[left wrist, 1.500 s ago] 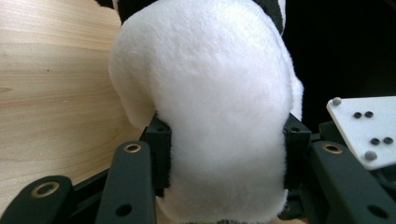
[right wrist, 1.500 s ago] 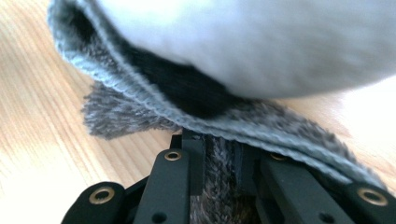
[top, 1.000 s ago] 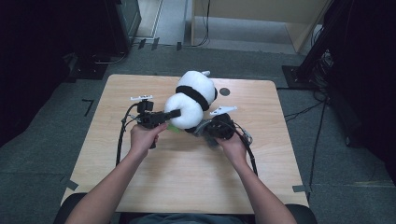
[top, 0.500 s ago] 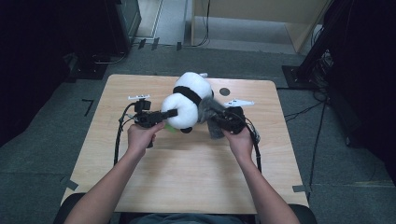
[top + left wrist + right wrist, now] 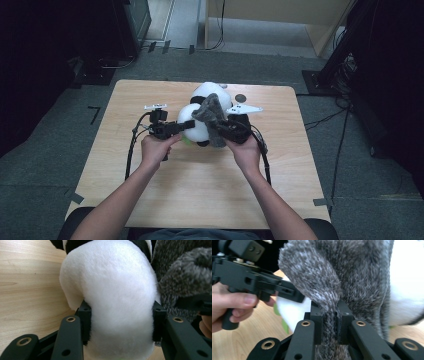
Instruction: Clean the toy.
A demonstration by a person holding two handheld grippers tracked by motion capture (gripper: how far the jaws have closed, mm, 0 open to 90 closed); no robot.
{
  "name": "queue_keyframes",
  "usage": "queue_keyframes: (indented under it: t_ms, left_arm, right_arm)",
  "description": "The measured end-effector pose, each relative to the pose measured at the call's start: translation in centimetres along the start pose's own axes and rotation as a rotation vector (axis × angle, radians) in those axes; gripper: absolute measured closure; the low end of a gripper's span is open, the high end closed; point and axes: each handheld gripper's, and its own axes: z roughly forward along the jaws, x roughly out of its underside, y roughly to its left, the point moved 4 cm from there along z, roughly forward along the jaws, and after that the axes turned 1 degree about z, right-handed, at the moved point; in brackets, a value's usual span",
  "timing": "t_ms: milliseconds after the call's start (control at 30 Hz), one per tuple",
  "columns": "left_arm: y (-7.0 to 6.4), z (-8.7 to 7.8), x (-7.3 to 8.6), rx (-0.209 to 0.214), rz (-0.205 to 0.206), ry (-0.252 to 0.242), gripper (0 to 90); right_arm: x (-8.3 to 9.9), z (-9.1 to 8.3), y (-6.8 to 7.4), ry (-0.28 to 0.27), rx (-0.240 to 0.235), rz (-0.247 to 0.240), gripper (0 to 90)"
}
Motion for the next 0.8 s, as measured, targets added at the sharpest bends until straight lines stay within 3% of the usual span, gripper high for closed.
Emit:
queue_keyframes:
  t_ms: [333,533,633,800]
  left_arm:
    - [-0.1,0.0,0.0,-0.018,-0.012,0.0,53.3]
    - [0.2,-0.2,-0.2,0.013,-0.07,-0.027,53.3]
    - [0.0,-0.3,-0.3,0.043,-0.107,-0.043,53.3]
    - [0.0,-0.5,-0.4,0.04,-0.111,-0.048,53.3]
  right_arm:
    - [1.3,2.0,3.0,0.032,-0.054,-0.057,80.6]
    - [1.9,2.6,4.4,0.034,-0.097,-0.066,80.8]
    - [2.6,3.4,5.5,0.052,-0.118,-0.099,80.9]
    - [3.7,4.5,6.1,0.072,-0.093,-0.199,81.1]
